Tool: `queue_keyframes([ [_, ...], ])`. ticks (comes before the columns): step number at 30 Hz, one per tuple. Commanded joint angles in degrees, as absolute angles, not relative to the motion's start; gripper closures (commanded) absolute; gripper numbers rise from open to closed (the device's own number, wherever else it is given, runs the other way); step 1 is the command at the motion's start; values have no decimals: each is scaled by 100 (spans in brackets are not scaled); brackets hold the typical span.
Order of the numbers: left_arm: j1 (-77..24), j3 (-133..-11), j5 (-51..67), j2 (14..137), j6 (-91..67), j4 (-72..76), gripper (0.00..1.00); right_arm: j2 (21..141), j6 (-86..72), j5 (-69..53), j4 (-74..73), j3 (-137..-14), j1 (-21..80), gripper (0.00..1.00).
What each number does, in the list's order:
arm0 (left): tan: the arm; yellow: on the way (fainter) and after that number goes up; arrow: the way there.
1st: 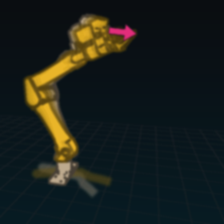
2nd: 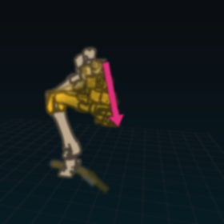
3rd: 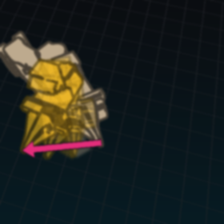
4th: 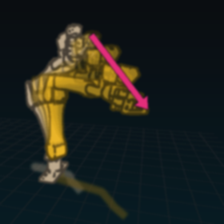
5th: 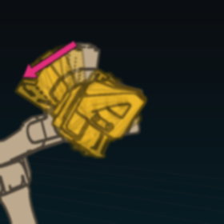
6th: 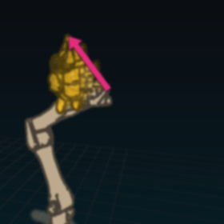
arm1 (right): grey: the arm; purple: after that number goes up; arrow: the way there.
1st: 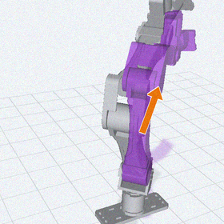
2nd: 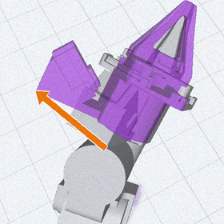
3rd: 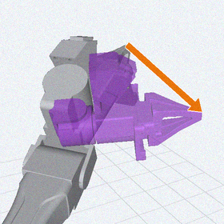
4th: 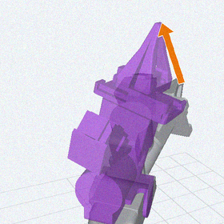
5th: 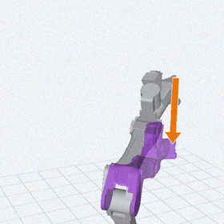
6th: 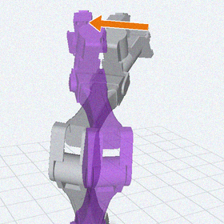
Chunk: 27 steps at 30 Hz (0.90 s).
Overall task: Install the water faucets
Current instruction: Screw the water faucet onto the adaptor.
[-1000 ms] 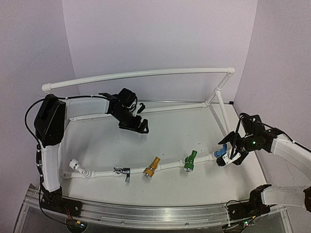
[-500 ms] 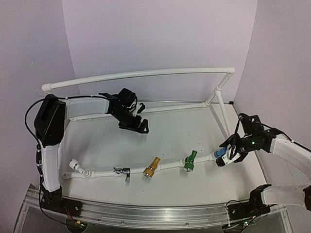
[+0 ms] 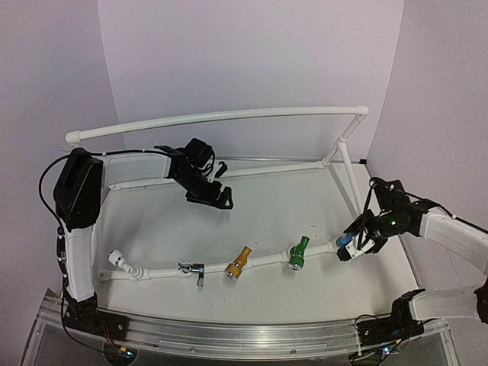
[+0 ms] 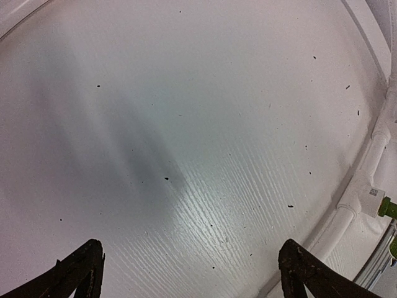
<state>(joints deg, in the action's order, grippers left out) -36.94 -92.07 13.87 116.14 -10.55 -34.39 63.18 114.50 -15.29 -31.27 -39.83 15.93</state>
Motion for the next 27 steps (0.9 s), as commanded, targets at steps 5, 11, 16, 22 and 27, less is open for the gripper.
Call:
queue_keyframes([
  [5,-3647,-9388,1468,11539,-1080,-3394,2,6581,11789,-1559,-3367,-4441,1688,55],
  [11,-3647,-9310,1451,11483,-1110,-3368,2,6763,11288,-1566,-3539,-4640,1802,59],
  [16,-3644,-9248,1441,11444,-1133,-3349,2,6835,11333,-1389,-3662,-4619,1830,54],
  [22,-3639,-9258,1437,11438,-1125,-3357,2,6364,12536,-1391,-3654,-4168,1828,12],
  [27,-3636,-9250,1425,11430,-1130,-3355,2,6004,13121,-1594,-3623,-3885,1837,7],
])
